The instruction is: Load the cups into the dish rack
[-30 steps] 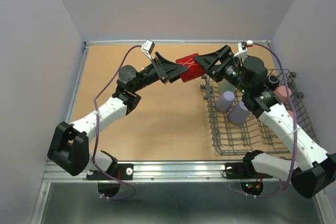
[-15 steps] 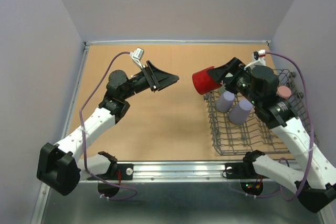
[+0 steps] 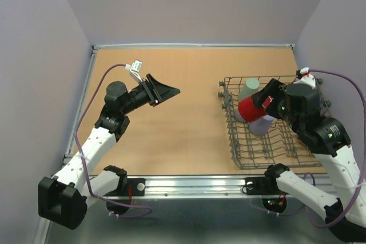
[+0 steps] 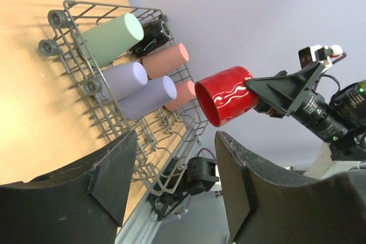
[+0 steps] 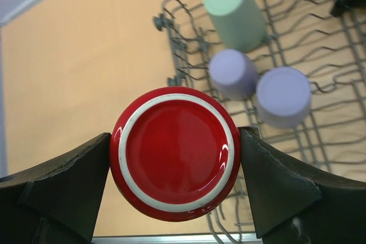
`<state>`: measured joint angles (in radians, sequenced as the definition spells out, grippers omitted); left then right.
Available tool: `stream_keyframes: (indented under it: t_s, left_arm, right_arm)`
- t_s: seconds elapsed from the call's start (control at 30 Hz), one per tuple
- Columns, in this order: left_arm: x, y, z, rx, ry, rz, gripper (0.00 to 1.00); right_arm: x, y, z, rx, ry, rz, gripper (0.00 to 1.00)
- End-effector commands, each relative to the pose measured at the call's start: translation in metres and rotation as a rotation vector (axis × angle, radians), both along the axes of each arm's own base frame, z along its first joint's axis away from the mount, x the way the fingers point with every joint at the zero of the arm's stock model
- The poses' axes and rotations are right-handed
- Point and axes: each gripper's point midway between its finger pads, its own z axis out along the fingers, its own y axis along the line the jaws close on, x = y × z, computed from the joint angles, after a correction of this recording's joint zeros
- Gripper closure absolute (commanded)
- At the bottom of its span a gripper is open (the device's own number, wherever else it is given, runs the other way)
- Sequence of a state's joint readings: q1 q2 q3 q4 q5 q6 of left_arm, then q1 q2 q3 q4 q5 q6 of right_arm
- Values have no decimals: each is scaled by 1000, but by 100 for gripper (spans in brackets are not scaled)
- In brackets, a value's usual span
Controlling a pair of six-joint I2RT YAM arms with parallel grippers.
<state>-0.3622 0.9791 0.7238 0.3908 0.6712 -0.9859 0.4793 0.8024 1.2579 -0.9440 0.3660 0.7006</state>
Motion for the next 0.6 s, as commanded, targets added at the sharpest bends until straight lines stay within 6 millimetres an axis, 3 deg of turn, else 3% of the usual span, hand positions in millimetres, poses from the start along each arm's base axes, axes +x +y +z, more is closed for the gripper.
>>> stream_keyframes:
  t_s: [0.0, 0.27, 0.4, 0.57]
  left_arm:
    - [-7, 3, 1, 31, -68, -20, 33]
    - [-8, 7, -4, 40, -61, 0, 33]
    - [-8, 7, -8, 46, -53, 1, 33]
    - [-7, 8, -9, 47, -50, 7, 33]
  right_arm:
    - [-7, -29, 9, -69, -11, -112, 100]
    - [-30, -62, -31, -199, 168, -254, 100]
    - [-36, -67, -44, -195, 206, -293, 100]
    - [-42, -62, -80, -170, 278, -300, 100]
